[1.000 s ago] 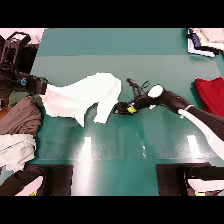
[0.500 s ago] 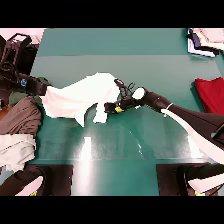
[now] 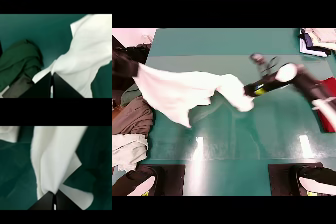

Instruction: Fold the shirts.

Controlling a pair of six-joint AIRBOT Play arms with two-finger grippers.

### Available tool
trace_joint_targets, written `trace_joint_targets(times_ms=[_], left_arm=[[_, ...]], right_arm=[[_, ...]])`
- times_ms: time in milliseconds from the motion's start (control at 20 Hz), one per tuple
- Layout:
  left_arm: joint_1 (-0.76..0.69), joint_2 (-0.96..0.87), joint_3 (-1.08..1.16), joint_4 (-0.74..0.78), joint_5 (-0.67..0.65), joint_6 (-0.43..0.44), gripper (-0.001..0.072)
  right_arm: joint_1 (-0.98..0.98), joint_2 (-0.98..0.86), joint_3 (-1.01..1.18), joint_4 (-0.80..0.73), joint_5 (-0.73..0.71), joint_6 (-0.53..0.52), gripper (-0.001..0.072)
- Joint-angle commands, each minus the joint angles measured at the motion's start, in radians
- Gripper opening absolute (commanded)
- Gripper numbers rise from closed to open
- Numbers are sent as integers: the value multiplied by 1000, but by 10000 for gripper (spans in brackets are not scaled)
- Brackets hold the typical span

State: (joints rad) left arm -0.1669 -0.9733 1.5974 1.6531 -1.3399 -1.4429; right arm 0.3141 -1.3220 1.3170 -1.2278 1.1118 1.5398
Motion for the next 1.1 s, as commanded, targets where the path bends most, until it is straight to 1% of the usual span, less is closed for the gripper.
trace_joint_targets(times_ms=[0, 200, 400, 550, 700, 850, 950, 1050], left_arm=[[0, 0, 206, 31, 3, 0, 22], [0, 0, 399, -41, -24, 0, 22], [0, 23, 544, -223, -11, 0, 22], [0, 71, 563, -389, 31, 2, 22], [0, 90, 562, -471, 23, 3, 22], [0, 79, 466, -449, -17, 10, 22], [0, 64, 306, -439, -39, 12, 22], [0, 11, 139, -423, -90, 39, 22]], right_arm=[[-182, 171, 130, -215, 219, 41, 12], [-293, 326, 301, -214, 225, 36, 13], [-341, 442, 453, -214, 229, 36, 13], [-389, 489, 571, -214, 263, 29, 13], [-442, 462, 676, -212, 352, 29, 13], [-448, 362, 733, -193, 498, 30, 13], [-448, 284, 689, -114, 568, 30, 13], [-448, 204, 598, -30, 609, 29, 13]])
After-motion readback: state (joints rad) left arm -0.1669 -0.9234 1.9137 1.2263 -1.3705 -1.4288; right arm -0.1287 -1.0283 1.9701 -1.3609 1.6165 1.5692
